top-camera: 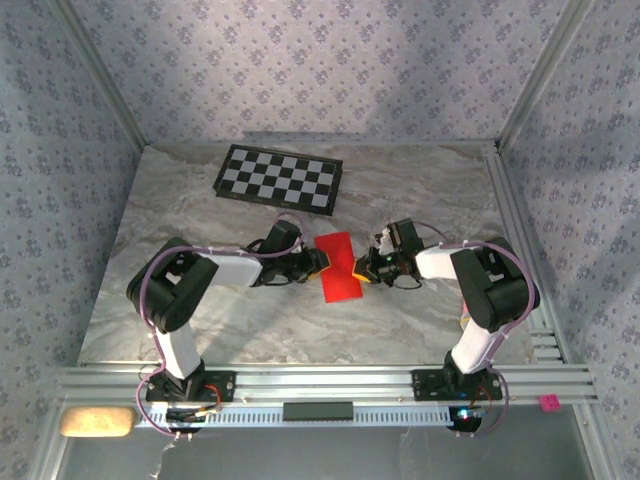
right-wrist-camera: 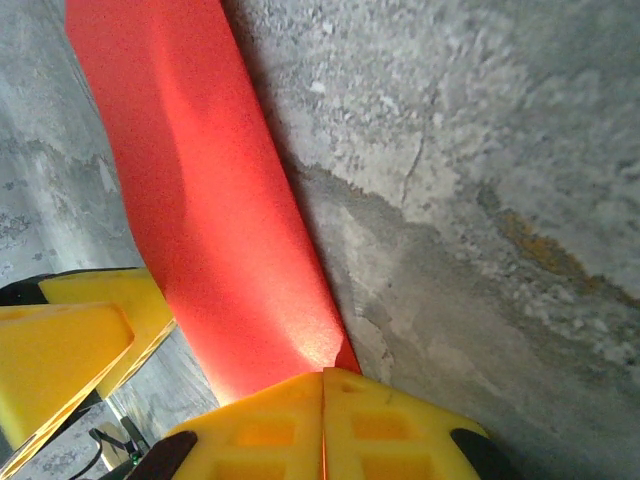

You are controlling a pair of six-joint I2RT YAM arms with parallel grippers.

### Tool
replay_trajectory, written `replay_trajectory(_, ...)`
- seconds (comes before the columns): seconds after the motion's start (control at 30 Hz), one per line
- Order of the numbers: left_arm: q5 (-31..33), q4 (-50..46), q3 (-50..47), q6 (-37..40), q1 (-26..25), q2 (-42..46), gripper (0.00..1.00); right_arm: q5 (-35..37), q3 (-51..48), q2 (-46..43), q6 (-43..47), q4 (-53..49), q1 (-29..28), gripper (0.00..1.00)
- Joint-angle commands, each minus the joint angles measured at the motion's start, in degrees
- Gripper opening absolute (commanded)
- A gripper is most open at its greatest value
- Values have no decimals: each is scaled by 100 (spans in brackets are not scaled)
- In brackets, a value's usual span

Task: Fold a paper plane with a square sheet of paper (pick it up from the middle)
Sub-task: Third fold the triangle at the center of the table.

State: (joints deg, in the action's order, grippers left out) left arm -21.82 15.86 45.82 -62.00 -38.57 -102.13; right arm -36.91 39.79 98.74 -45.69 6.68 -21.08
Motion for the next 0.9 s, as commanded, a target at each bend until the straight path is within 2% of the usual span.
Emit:
replay_trajectory(0.0,258,-268,-75,170,-10,132,41,333,-155,215,-79,-373,-111,9)
replay_trajectory(0.87,63,434,-283,-213,-6,114,25,325,-136,215,-89,-380,-114,9)
